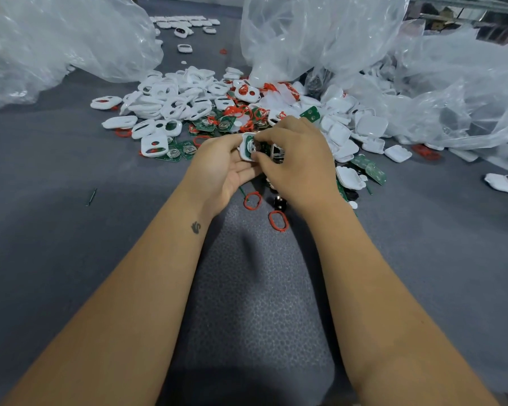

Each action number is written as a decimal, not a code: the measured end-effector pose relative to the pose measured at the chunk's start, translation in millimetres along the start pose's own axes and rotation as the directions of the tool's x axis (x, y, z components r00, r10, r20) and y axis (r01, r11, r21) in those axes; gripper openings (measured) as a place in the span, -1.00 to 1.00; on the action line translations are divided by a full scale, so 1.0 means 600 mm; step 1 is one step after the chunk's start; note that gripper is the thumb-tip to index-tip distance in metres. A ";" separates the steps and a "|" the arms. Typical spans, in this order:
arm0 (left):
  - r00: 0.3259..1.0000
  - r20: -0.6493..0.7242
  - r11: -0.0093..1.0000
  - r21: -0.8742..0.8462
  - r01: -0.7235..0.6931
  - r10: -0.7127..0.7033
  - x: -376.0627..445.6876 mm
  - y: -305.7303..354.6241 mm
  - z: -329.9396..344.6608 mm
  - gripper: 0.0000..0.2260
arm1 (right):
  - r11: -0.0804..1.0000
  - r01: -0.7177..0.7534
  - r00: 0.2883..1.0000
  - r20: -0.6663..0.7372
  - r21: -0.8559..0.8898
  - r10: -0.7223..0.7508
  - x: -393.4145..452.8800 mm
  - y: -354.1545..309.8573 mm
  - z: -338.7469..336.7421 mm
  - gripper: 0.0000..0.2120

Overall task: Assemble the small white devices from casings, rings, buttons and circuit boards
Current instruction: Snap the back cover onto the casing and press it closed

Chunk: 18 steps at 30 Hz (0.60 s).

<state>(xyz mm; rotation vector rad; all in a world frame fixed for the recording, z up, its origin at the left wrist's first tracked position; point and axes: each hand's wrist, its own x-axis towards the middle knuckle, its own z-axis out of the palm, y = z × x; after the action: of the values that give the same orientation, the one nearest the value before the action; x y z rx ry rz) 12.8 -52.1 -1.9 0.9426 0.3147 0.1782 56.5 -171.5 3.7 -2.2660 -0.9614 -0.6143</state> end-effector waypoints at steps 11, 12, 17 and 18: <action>0.998 -0.013 0.995 0.081 -0.053 0.055 0.006 -0.005 -0.005 -0.80 | 0.998 -0.013 0.999 -0.035 0.060 0.015 -0.002 -0.006 0.001 -0.88; 0.998 -0.010 0.995 0.081 -0.057 0.058 0.006 -0.005 -0.005 -0.80 | 0.999 -0.013 0.999 -0.033 0.050 0.015 -0.002 -0.006 0.001 -0.88; 0.999 -0.007 0.998 0.042 -0.053 0.053 0.005 -0.003 -0.005 -0.82 | 0.984 -0.061 0.997 -0.041 0.168 0.069 -0.002 -0.013 0.000 -0.89; 0.999 -0.007 0.999 0.027 -0.047 0.047 0.005 -0.003 -0.005 -0.83 | 0.967 -0.101 0.993 -0.042 0.234 0.113 -0.002 -0.016 0.000 -0.90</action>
<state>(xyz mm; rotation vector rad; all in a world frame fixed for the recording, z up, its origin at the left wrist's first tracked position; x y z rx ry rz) 14.7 -50.2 -5.5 0.9764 0.3028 0.2210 48.5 -166.8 6.1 -2.0674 -0.8316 -0.4879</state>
